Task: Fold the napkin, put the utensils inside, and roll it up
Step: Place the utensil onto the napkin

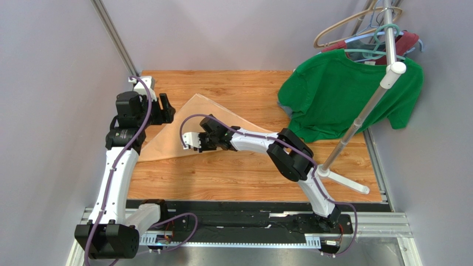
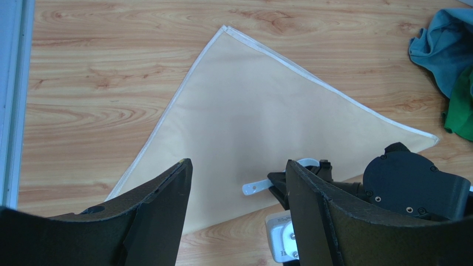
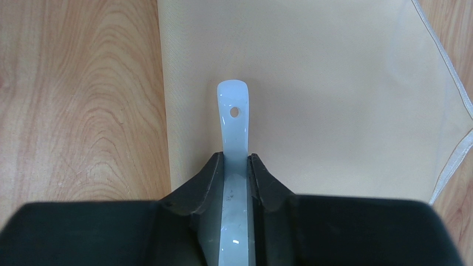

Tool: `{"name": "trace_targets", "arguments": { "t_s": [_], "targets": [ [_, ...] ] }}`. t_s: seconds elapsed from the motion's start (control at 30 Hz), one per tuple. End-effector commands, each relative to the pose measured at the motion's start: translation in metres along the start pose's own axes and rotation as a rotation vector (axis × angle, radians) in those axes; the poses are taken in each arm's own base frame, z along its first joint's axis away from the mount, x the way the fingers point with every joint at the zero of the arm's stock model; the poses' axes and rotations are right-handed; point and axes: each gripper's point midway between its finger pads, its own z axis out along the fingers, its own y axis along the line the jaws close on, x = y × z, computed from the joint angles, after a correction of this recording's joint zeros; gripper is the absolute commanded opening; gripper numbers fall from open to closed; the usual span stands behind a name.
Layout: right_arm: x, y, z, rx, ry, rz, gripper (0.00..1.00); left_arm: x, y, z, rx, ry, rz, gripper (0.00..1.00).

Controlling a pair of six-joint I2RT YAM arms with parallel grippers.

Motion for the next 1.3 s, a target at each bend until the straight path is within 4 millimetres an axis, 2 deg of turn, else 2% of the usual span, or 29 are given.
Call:
{"name": "trace_targets", "arguments": {
  "t_s": [0.0,0.23,0.47,0.57,0.6,0.63,0.73,0.77,0.83,0.97,1.0,1.07,1.1,1.17,1.2,1.27],
  "targets": [
    [0.0,-0.011,-0.007,0.043,-0.005,-0.002,0.25,-0.012,-0.001,-0.003,0.006,-0.031,0.014,0.72],
    [-0.001,-0.016,-0.012,0.085,-0.008,0.028,0.34,-0.012,-0.001,-0.002,0.006,-0.03,0.011,0.73],
    [-0.018,-0.033,-0.028,0.164,-0.058,0.084,0.34,-0.011,-0.002,-0.001,0.012,-0.026,0.009,0.73],
    [-0.031,-0.037,-0.047,0.188,-0.109,0.132,0.34,-0.012,0.0,-0.002,0.002,-0.029,0.006,0.73],
    [-0.039,-0.045,-0.054,0.22,-0.145,0.143,0.34,-0.012,0.0,-0.002,-0.003,-0.028,0.006,0.73],
    [-0.045,-0.047,-0.066,0.238,-0.171,0.148,0.34,-0.012,0.001,-0.003,-0.009,-0.028,0.004,0.74],
    [-0.05,-0.051,-0.085,0.278,-0.181,0.197,0.34,-0.012,0.003,-0.003,-0.018,-0.031,0.003,0.75],
    [-0.05,-0.05,-0.097,0.297,-0.188,0.245,0.34,-0.012,0.003,-0.003,-0.02,-0.029,0.002,0.75],
    [-0.048,-0.061,-0.115,0.382,-0.193,0.307,0.33,-0.012,0.003,-0.003,-0.02,-0.031,0.004,0.75],
    [-0.02,-0.08,-0.161,0.558,-0.13,0.518,0.33,-0.012,0.003,-0.003,-0.018,-0.032,0.001,0.75],
    [-0.006,-0.089,-0.173,0.626,-0.104,0.616,0.33,-0.012,0.002,-0.003,-0.017,-0.032,0.0,0.75],
    [0.014,-0.087,-0.186,0.657,-0.04,0.725,0.33,-0.014,0.002,-0.004,-0.014,-0.036,-0.005,0.75],
    [0.023,-0.092,-0.199,0.683,-0.038,0.784,0.33,-0.013,0.001,-0.003,-0.01,-0.035,-0.007,0.75],
    [0.037,-0.085,-0.206,0.69,-0.054,0.947,0.33,-0.013,-0.001,-0.003,-0.001,-0.035,-0.008,0.75],
    [0.053,-0.084,-0.217,0.718,-0.05,1.011,0.33,-0.013,-0.001,-0.003,0.001,-0.035,-0.01,0.75],
    [0.07,-0.079,-0.224,0.756,-0.073,1.178,0.33,-0.013,-0.002,-0.003,0.006,-0.037,-0.011,0.75]
  ]
}}
